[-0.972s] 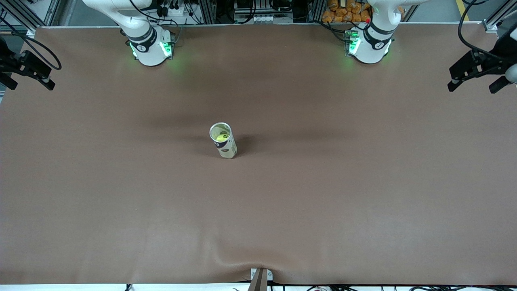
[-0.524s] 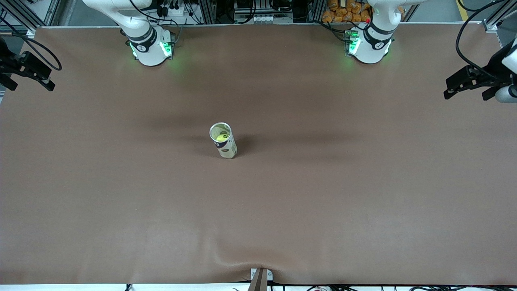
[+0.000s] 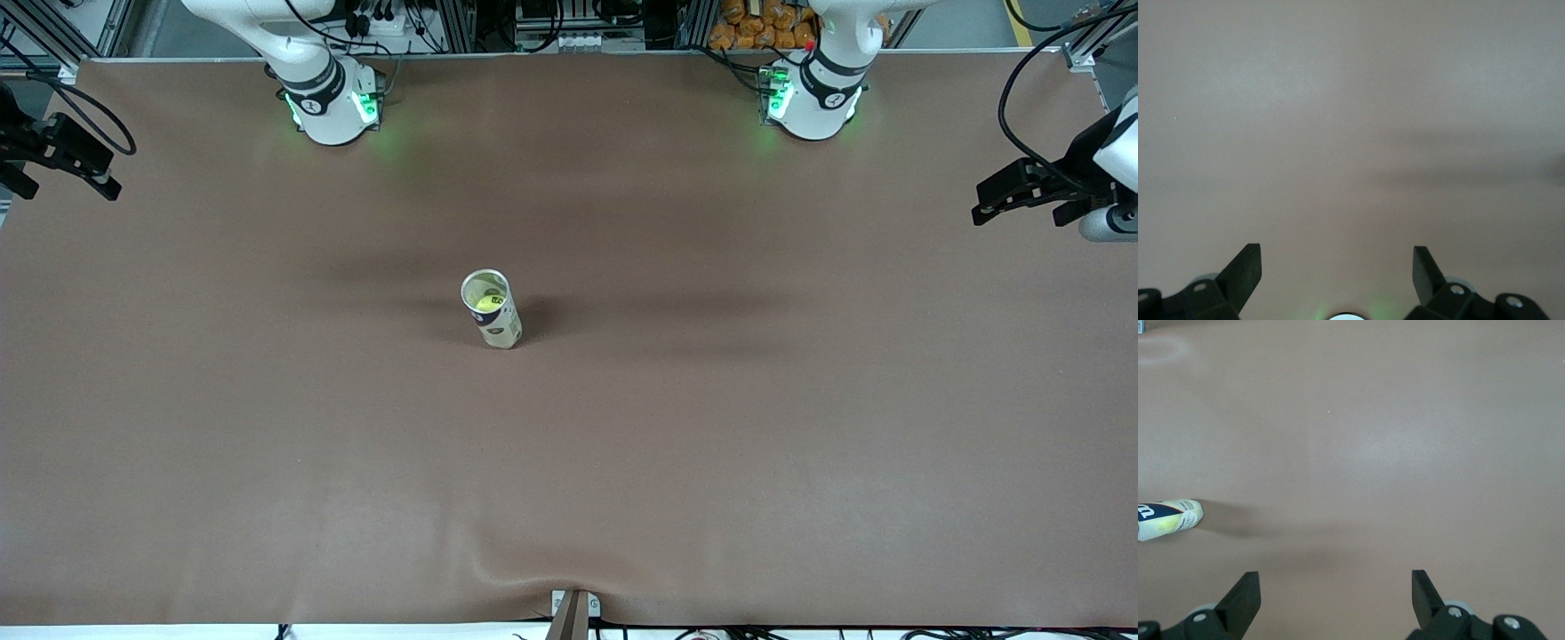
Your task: Insert tennis ball vertically with right arm
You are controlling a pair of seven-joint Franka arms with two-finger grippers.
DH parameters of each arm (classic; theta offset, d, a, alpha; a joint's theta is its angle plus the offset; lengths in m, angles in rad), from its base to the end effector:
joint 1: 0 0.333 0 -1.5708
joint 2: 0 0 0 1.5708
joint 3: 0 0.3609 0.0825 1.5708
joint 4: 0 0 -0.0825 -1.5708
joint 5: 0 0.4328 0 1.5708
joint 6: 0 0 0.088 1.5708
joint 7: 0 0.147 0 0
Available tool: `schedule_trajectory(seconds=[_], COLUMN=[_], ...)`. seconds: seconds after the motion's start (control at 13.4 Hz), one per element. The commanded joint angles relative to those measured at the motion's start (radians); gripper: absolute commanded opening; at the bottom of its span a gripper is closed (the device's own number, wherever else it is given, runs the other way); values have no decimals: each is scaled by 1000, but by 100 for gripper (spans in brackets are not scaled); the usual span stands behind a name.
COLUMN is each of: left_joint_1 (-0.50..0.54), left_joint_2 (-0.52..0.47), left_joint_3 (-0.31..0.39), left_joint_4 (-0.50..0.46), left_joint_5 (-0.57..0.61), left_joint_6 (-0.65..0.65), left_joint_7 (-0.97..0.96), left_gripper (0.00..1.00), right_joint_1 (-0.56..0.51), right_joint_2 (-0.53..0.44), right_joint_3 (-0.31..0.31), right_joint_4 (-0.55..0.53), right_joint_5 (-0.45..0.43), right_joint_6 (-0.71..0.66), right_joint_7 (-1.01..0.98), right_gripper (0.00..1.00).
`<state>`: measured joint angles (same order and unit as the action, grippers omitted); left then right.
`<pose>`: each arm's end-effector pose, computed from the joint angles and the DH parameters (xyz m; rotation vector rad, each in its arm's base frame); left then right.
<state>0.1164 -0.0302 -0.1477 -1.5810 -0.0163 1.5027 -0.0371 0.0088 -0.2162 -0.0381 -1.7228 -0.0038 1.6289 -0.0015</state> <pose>0.5832 -0.0221 0.6361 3.1305 0.0082 -0.0764 0.5348 -0.0186 0.6780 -3.1329 0.0430 -0.1917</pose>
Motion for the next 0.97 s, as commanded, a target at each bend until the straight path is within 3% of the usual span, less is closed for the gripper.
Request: schedule_trajectory(seconds=[0.0,0.3,0.9], left_joint_1=[9,15,17], left_joint_2=[-37,-95,-86], left_joint_3=[-18,-47,-46], left_joint_4=[-34,-132,-90], left_joint_5=[27,27,27], left_joint_6=[19,92,64], left_joint_7=[-35,-44,-23], left_gripper=[100,100,100], right_joint_1=[-13,-13,-13], right_joint_2=[-28,-28,-28], right_joint_3=[9,9,10], right_joint_4=[-26,-26,-28], right_joint_5=[-16,-16,-16], right_joint_6=[9,9,9], right_joint_7=[-9,-9,-9], right_gripper=[100,100,100])
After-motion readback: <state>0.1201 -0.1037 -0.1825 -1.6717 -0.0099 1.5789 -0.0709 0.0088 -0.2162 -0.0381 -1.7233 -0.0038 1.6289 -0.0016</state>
